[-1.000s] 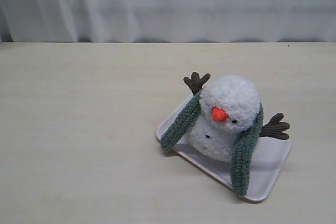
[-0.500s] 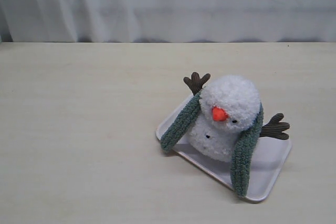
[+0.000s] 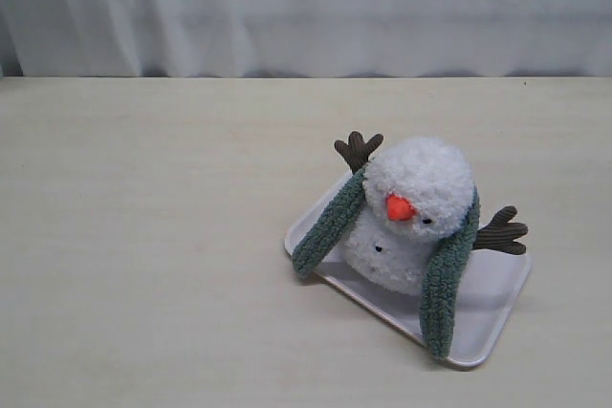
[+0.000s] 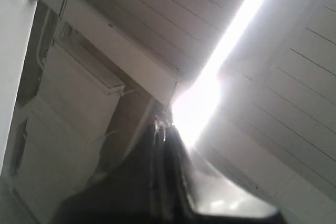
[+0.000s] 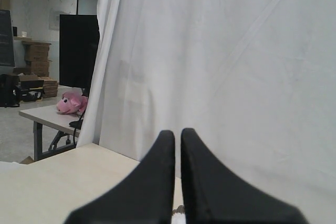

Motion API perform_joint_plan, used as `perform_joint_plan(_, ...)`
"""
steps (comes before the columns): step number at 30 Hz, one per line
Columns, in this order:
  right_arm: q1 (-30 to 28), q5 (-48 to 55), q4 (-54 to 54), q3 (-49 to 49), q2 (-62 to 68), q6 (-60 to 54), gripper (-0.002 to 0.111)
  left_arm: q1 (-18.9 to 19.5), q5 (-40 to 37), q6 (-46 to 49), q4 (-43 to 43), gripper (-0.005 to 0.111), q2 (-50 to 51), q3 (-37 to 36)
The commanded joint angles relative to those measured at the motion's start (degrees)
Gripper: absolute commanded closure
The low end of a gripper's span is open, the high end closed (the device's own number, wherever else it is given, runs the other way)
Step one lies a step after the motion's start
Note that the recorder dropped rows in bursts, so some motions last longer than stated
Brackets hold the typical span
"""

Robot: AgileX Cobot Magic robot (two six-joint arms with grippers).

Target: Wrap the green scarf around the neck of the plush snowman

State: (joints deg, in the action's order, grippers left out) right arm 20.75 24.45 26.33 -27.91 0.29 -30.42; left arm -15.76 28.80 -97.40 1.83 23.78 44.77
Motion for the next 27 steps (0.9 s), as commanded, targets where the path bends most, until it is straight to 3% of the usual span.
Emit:
perform_joint_plan(1, 0.02, 0.31, -0.02, 0.28, -0.29, 0.25, 0.104, 7.09, 0.37, -0.17, 0.46, 0.107, -2.21, -0.10)
perform_joint_plan(5, 0.02, 0.31, -0.02, 0.28, -0.29, 0.25, 0.104, 11.85, 0.48, -0.17, 0.46, 0.107, -4.82, -0.10)
perform_joint_plan(9, 0.02, 0.31, -0.02, 0.28, -0.29, 0.25, 0.104, 13.72, 1.27, -0.17, 0.46, 0.107, -7.43, -0.10)
perform_joint_plan(15, 0.02, 0.31, -0.02, 0.28, -0.29, 0.25, 0.104, 13.72, 6.32, -0.17, 0.46, 0.107, -9.34, -0.10)
perform_joint_plan(23, 0.02, 0.31, -0.02, 0.28, -0.29, 0.25, 0.104, 13.72, 18.91, -0.17, 0.21, 0.107, -9.34, -0.10)
perform_joint_plan(27, 0.02, 0.31, -0.02, 0.28, -0.29, 0.25, 0.104, 13.72, 20.85, -0.17, 0.21, 0.107, -9.34, -0.10)
